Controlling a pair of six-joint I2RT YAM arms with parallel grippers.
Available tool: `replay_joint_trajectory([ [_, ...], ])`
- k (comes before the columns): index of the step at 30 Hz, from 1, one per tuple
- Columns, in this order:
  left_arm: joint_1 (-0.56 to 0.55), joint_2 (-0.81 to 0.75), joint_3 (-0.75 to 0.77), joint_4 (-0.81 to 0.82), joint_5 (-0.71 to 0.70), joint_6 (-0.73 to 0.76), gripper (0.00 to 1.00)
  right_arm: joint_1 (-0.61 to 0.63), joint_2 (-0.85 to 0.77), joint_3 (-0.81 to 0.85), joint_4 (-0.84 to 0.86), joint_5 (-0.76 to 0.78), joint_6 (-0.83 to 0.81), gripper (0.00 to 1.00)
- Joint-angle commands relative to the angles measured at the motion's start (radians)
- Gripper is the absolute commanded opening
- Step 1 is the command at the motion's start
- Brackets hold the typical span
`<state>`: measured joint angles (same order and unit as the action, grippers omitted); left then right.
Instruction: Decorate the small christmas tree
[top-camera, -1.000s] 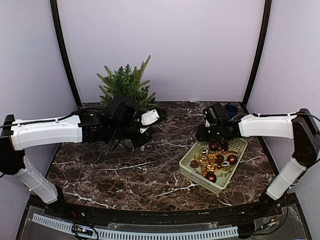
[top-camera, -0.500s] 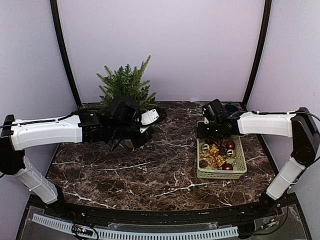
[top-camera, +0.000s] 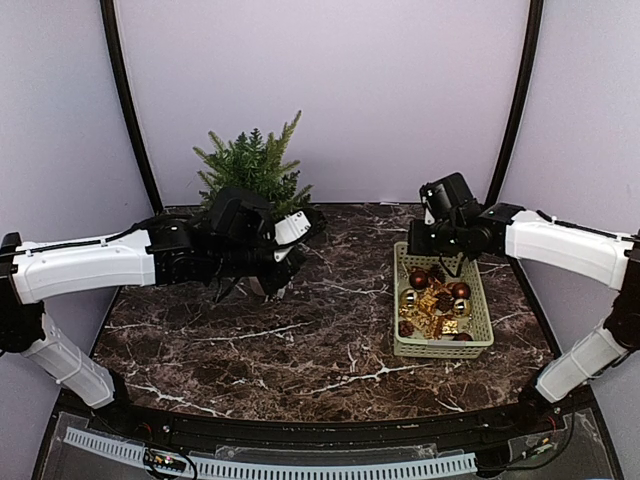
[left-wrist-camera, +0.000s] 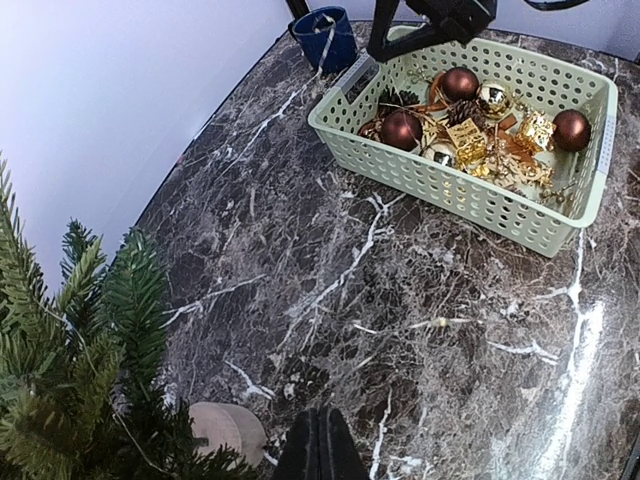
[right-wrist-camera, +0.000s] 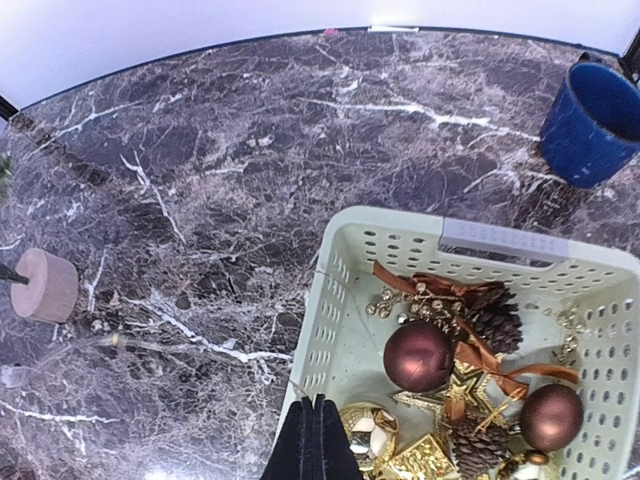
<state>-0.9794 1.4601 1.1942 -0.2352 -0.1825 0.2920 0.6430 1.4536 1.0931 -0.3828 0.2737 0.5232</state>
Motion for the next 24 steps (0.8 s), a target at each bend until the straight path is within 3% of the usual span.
replay_joint_trajectory([
  [1, 0.005, -0.046, 0.005, -0.022, 0.028, -0.054, 0.12, -0.013, -0.055, 0.145, -0.068, 0.057, -0.042, 0.0],
  [2, 0.005, -0.048, 0.017, -0.032, 0.039, -0.06, 0.16, -0.014, -0.056, 0.178, -0.092, 0.064, -0.052, 0.0],
  [4, 0.005, -0.064, 0.029, -0.037, 0.058, -0.075, 0.4, -0.016, -0.055, 0.248, -0.126, 0.074, -0.071, 0.0],
  [6, 0.005, -0.088, 0.04, -0.04, 0.082, -0.088, 0.54, -0.018, -0.048, 0.31, -0.158, 0.08, -0.088, 0.0],
  [10, 0.006, -0.147, 0.077, -0.068, 0.133, -0.119, 0.71, -0.019, -0.033, 0.412, -0.204, 0.086, -0.12, 0.0],
  [24, 0.021, -0.237, 0.264, -0.211, 0.237, -0.243, 0.83, -0.019, 0.026, 0.689, -0.281, 0.037, -0.179, 0.0],
])
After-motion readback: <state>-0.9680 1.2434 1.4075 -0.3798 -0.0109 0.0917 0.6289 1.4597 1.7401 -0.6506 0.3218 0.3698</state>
